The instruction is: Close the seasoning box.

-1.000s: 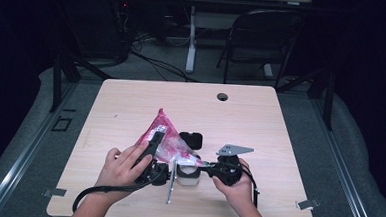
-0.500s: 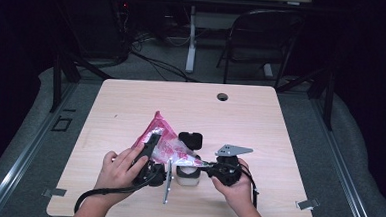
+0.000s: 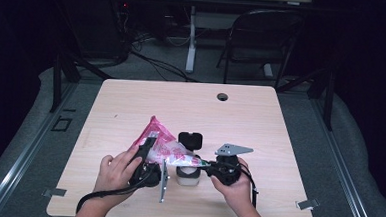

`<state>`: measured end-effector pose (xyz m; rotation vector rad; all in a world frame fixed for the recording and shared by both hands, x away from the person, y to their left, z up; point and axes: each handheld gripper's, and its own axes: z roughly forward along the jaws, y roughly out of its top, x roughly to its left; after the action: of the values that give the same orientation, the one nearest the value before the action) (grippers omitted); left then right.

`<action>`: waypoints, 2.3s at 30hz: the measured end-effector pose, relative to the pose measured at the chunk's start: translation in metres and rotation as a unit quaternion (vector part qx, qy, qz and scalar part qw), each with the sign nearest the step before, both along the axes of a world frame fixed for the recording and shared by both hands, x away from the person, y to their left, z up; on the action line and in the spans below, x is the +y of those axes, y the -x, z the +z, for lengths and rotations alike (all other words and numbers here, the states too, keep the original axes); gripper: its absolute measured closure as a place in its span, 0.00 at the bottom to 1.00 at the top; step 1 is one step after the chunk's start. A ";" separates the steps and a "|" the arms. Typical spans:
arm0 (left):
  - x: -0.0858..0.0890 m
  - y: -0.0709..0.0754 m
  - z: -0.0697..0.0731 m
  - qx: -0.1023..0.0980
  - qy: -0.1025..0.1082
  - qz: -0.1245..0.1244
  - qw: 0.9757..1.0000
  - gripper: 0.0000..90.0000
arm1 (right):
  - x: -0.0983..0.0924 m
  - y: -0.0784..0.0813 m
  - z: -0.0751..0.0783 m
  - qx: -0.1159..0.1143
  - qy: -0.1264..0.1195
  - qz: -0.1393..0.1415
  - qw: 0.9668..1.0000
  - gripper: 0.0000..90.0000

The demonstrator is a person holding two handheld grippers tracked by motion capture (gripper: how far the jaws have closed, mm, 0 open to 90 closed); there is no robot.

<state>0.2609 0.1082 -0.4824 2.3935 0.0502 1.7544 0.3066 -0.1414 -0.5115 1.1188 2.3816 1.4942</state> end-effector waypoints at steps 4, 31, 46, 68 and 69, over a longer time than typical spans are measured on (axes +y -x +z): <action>0.004 -0.001 -0.004 0.010 0.016 0.002 1.000 0.69 | 0.002 0.001 0.000 -0.003 -0.001 0.000 1.000 1.00; 0.017 0.000 -0.014 0.046 0.087 0.023 0.995 0.70 | 0.009 -0.001 0.005 -0.014 -0.015 0.006 1.000 1.00; 0.021 -0.003 -0.022 0.074 0.125 0.027 0.989 0.71 | 0.007 0.000 0.009 -0.024 -0.025 -0.001 0.999 0.99; 0.034 -0.012 -0.036 0.144 0.213 0.031 0.966 0.79 | 0.008 0.001 0.015 -0.036 -0.045 0.011 0.998 0.92; 0.036 -0.013 -0.036 0.149 0.216 0.031 0.964 0.79 | 0.008 0.000 0.015 -0.036 -0.049 0.010 0.998 0.90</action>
<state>0.2737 0.1443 -0.5184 2.3122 0.4971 1.2266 0.3061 -0.1335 -0.4966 1.0449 2.3018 1.6446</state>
